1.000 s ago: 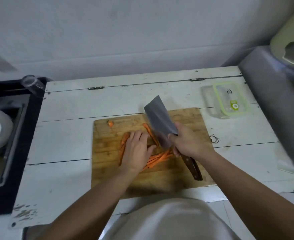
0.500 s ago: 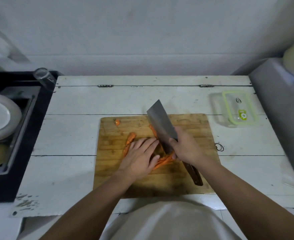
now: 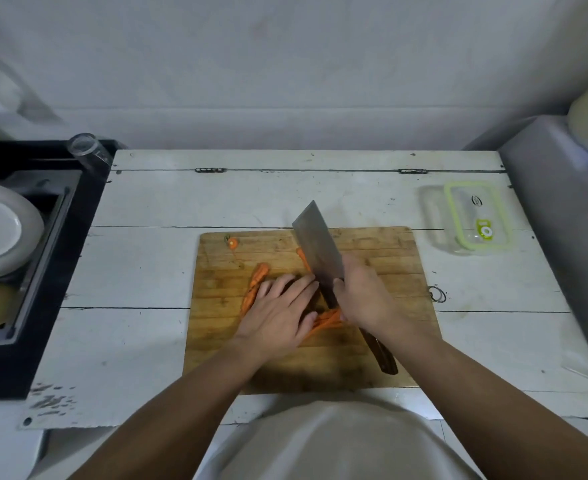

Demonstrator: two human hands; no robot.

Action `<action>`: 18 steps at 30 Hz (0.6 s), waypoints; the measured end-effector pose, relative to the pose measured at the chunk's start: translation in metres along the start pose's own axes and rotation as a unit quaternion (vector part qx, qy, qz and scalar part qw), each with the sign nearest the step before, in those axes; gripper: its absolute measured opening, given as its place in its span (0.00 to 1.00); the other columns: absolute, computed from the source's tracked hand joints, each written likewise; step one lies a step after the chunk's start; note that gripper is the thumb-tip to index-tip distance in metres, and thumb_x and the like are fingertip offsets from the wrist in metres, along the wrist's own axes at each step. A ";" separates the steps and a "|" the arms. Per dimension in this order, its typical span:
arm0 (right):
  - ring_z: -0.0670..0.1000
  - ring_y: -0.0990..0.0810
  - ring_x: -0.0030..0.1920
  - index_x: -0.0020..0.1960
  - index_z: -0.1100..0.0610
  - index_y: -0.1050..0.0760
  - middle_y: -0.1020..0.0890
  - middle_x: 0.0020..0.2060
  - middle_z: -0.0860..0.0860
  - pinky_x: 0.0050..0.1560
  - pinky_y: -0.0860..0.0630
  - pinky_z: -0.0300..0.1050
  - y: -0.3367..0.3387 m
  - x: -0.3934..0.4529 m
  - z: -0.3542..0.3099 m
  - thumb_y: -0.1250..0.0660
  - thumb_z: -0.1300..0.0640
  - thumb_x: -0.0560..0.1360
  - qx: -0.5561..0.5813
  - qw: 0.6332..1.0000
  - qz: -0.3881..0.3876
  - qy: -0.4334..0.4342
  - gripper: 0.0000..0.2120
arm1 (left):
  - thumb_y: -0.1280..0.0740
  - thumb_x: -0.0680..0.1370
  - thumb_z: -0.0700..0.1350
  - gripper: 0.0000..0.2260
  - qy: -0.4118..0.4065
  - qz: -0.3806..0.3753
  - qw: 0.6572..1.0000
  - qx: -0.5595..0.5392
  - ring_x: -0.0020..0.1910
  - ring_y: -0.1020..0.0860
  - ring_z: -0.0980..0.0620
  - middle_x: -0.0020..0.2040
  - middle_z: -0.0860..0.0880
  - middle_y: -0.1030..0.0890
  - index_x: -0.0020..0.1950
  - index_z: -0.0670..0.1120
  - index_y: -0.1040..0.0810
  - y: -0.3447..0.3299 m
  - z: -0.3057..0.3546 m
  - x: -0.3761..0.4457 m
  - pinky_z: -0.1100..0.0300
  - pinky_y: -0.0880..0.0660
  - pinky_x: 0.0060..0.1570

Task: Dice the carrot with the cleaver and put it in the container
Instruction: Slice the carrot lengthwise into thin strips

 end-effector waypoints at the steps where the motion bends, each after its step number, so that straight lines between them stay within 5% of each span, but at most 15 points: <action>1: 0.53 0.16 0.43 0.66 0.51 0.33 0.19 0.50 0.52 0.43 0.16 0.53 -0.002 0.000 -0.002 0.39 0.55 0.82 -0.010 1.000 0.003 0.000 0.12 | 0.47 0.84 0.59 0.26 0.001 -0.001 1.000 0.001 0.75 0.36 0.49 0.78 0.52 0.33 0.79 0.50 0.34 0.000 0.000 0.000 0.47 0.37 0.72; 11: 0.50 0.19 0.41 0.55 0.49 0.37 0.23 0.41 0.49 0.43 0.17 0.49 -0.009 -0.006 -0.013 0.41 0.56 0.83 -0.056 0.998 0.014 0.013 0.05 | 0.46 0.83 0.60 0.25 -0.004 -0.010 1.000 0.022 0.74 0.35 0.49 0.76 0.53 0.30 0.76 0.50 0.30 0.003 0.003 0.001 0.46 0.37 0.72; 18: 0.49 0.19 0.40 0.60 0.51 0.34 0.22 0.42 0.48 0.42 0.17 0.48 -0.007 -0.005 -0.008 0.41 0.55 0.83 -0.045 0.998 0.020 0.025 0.07 | 0.46 0.82 0.59 0.24 -0.011 -0.011 0.999 0.040 0.72 0.33 0.48 0.74 0.52 0.28 0.74 0.50 0.29 0.007 0.006 0.003 0.45 0.35 0.69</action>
Point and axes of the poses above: each hand's wrist, its own x-axis towards the middle knuckle, its own y-axis out of the back of the hand, z = x × y, the point moved 5 cm from there along x, towards the middle knuckle
